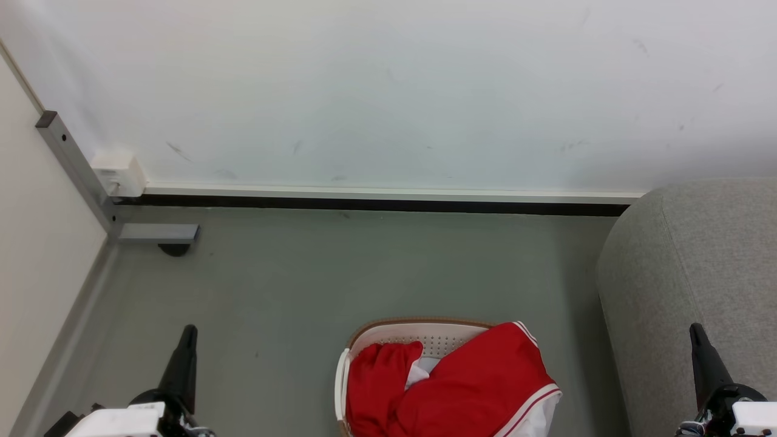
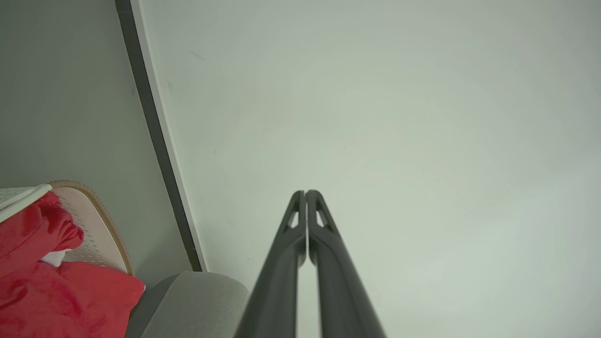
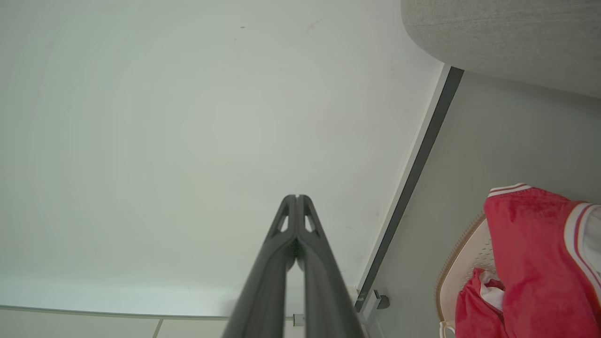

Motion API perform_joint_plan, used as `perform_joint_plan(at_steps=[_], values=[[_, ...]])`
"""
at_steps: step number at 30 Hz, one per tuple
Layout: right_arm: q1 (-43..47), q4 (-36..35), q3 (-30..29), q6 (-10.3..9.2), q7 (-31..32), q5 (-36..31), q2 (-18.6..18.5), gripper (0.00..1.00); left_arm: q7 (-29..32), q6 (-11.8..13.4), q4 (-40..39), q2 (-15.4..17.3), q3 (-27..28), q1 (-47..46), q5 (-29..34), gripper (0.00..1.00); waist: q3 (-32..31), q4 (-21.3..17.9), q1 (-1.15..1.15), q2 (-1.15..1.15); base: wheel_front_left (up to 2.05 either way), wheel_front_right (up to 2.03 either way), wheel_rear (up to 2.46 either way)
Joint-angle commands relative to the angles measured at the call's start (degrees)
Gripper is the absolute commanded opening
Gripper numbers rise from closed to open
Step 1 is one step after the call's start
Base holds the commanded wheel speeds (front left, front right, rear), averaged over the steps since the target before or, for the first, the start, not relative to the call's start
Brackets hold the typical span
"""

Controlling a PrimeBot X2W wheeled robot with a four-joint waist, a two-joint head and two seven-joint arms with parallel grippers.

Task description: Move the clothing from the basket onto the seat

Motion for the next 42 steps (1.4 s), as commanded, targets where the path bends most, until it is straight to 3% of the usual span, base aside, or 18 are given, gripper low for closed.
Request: perform_joint_plan(at_steps=[1,12,13,14,15,16,17,30,42], values=[[-0.7,-0.2,-0.2,-0.13,0.1,0.1,0.0,0.00,0.2,0.0,-0.2,0.1,0.0,-0.4,-0.8,0.00,0.0,0.0,0.00,0.00,0.00,0.00,0.00],[-0.7,-0.2,-0.2,-0.13,0.1,0.1,0.0,0.00,0.2,0.0,-0.2,0.1,0.0,-0.4,-0.8,0.00,0.0,0.0,0.00,0.00,0.00,0.00,0.00],[0.0,0.0,0.0,0.00,0.0,0.0,0.0,1.00,0.0,0.0,0.0,0.0,0.0,0.0,0.0,1.00,0.0,0.0,0.00,0.00,0.00,0.00,0.00],[0.1,0.2,0.1,0.00,0.0,0.0,0.0,1.00,-0.1,0.0,0.3,-0.1,0.0,0.1,0.0,1.00,0.0,0.0,0.00,0.00,0.00,0.00,0.00],[0.4,0.7,0.2,0.00,-0.1,0.0,0.1,0.00,-0.1,0.0,0.7,-0.2,-0.1,0.5,0.0,0.00,0.0,0.0,0.00,0.00,0.00,0.00,0.00],[0.8,1.2,0.2,0.00,-0.1,0.0,0.3,0.00,-0.1,0.0,1.2,-0.3,-0.1,0.9,0.0,0.00,0.0,0.0,0.00,0.00,0.00,0.00,0.00],[1.0,1.1,0.4,0.00,-0.3,0.0,0.4,1.00,-0.3,0.0,1.3,-0.4,-0.2,1.1,0.0,1.00,0.0,0.0,0.00,0.00,0.00,0.00,0.00],[0.8,-1.9,4.0,-0.01,-4.1,-2.3,0.2,1.00,-4.0,0.0,-0.7,-0.3,-2.2,0.5,2.0,1.00,0.1,0.0,0.00,0.00,0.00,0.00,0.00],[0.5,-3.4,5.2,-0.02,-7.0,-10.5,0.1,1.00,-7.0,0.0,-2.4,-0.2,-2.9,0.3,12.8,1.00,0.3,-0.2,0.00,0.00,0.00,0.00,0.00]])
